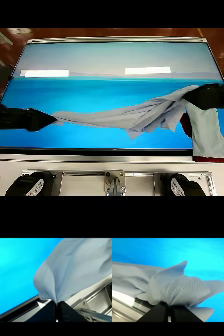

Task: Fold the shirts.

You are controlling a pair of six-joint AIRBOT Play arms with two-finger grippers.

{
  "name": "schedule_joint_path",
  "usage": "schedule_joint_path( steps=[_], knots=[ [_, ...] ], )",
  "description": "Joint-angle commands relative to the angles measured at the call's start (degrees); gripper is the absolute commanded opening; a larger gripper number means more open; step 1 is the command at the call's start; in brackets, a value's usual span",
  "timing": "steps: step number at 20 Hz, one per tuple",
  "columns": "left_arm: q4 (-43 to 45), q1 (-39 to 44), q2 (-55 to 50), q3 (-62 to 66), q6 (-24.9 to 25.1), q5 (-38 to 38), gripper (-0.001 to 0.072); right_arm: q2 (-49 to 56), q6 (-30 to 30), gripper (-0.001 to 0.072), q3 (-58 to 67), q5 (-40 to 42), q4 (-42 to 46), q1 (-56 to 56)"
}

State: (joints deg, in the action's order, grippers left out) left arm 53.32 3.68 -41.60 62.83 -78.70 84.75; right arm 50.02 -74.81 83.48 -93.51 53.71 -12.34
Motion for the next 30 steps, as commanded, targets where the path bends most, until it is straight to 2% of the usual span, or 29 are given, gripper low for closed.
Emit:
schedule_joint_path(
  steps=[1,3,5,8,10,12,14,16,18,21,25,27,30],
  knots=[
    [-2.8,1.1,0.5,-13.3,1.0,-11.7,0.0040,5.5,3.2,0.0065,-5.9,9.0,-2.8,2.9],
    [-2.7,3.0,1.1,-11.7,2.8,-14.4,0.0040,7.3,8.7,0.0065,-1.0,10.7,-3.8,5.5],
    [-2.7,3.5,2.7,-6.0,2.9,-18.5,0.0039,6.8,9.0,0.0064,6.5,10.5,-3.0,6.4],
    [-1.6,3.4,5.8,8.2,2.3,-26.0,0.0039,3.1,2.3,0.0064,21.5,10.1,-2.3,6.4],
    [1.6,3.4,7.2,18.6,-1.7,-27.0,0.0039,-0.4,-3.4,0.0065,29.8,9.0,1.2,6.4],
    [3.4,3.4,8.5,25.5,-5.7,-22.1,0.0039,-4.3,-9.1,0.0064,33.1,3.7,5.9,6.4],
    [6.3,3.4,10.4,27.0,-9.9,-12.3,0.0039,-7.5,-13.5,0.0065,33.1,-4.9,9.5,6.4],
    [12.5,3.4,12.2,25.0,-12.6,-1.4,0.0039,-8.8,-15.2,0.0065,33.0,-12.8,12.9,6.4],
    [17.2,3.4,14.8,19.3,-12.7,2.6,0.0039,-9.7,-16.1,0.0065,31.5,-12.8,13.0,6.4],
    [17.2,3.4,19.6,5.9,-15.8,2.5,0.0039,-9.9,-18.0,0.0065,25.9,-12.8,11.3,6.4],
    [17.0,3.4,23.1,-14.0,-19.2,-1.2,0.0040,-9.3,-16.4,0.0065,5.3,-11.7,13.0,6.4],
    [15.6,3.4,22.6,-21.4,-19.6,-8.5,0.0040,-7.3,-14.5,0.0065,-7.0,-4.8,17.2,6.4],
    [14.7,3.5,20.0,-29.9,-19.1,-25.6,0.0040,0.8,-12.4,0.0065,-22.1,20.0,16.0,6.5]
  ],
)
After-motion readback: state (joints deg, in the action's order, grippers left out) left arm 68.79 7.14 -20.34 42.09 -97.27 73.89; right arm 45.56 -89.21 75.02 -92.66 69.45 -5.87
